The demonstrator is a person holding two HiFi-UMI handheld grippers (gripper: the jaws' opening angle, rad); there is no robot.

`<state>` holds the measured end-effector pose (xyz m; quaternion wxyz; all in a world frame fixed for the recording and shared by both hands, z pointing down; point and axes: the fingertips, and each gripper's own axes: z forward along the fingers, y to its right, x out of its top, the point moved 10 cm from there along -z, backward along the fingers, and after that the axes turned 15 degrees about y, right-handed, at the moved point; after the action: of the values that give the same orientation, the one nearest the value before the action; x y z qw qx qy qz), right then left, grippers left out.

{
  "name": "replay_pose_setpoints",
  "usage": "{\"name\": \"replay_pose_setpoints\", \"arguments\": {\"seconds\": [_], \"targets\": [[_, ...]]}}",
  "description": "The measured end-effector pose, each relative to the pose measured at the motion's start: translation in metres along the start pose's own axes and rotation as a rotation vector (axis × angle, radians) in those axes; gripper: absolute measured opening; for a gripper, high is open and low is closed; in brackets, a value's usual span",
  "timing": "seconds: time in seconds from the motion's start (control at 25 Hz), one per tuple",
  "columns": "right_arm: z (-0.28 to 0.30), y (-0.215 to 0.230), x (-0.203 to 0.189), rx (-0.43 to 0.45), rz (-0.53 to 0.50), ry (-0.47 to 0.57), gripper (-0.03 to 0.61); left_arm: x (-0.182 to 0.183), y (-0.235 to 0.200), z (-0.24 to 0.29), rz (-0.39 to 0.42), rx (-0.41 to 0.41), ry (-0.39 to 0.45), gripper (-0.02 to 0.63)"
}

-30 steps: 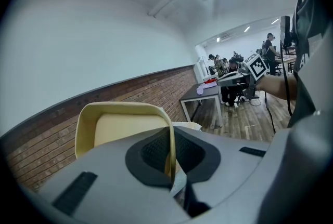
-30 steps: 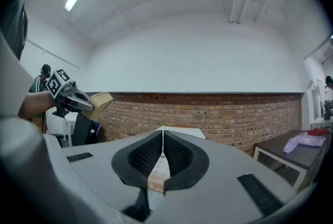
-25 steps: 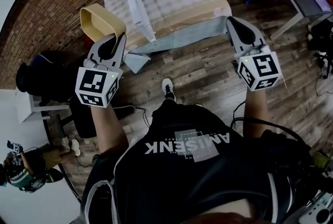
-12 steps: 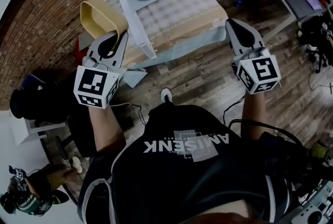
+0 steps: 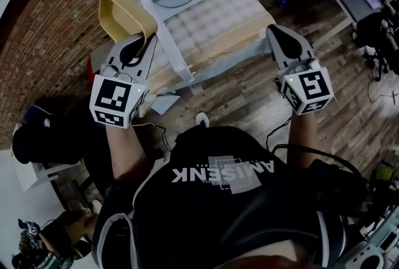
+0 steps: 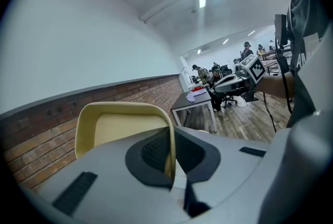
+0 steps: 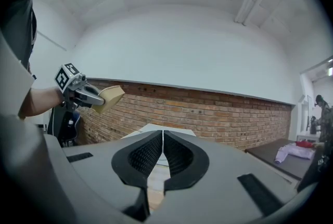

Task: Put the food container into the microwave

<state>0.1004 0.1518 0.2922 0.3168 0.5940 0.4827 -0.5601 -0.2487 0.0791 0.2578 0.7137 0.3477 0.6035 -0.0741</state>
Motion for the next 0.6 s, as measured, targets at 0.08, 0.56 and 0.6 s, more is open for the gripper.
{"name": "replay_pose_setpoints", "arguments": {"seconds": [0.08,0.56,0.6], "targets": [[0.008,0.002,0.000,-0.014,-0.009,-0.003,0.043,-0.003,-0.010,0.005,0.006,-0.014,0.004,0.015],[0.064,0.000,-0.007,-0.079,-0.031,-0.041,0.043,-0.031,-0.061,0.028,0.012,-0.103,0.056,0.015],[0.068,0.000,-0.008,-0.073,-0.035,-0.045,0.043,-0.033,-0.064,0.030,0.008,-0.103,0.057,0.014]]}}
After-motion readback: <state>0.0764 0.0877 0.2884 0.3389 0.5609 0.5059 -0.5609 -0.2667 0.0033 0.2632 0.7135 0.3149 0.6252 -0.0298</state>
